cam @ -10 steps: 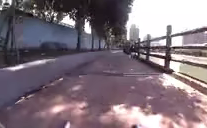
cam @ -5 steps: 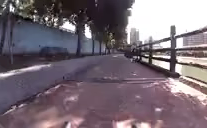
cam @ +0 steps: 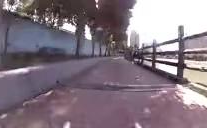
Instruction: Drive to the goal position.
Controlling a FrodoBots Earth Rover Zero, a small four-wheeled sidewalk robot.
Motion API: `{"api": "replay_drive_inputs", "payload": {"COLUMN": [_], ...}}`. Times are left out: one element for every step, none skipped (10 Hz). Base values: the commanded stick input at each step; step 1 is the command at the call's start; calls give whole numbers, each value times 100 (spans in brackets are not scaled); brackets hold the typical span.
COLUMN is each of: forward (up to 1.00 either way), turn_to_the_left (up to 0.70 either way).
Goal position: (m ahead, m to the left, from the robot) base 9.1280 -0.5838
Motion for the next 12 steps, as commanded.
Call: {"api": "replay_drive_inputs", "payload": {"forward": [70, 70, 70, 70, 70, 70, 70, 70, 70, 70, 70, 70], "turn_to_the_left": [0, 0, 0, 0, 0, 0, 0, 0, 0, 0, 0, 0]}}
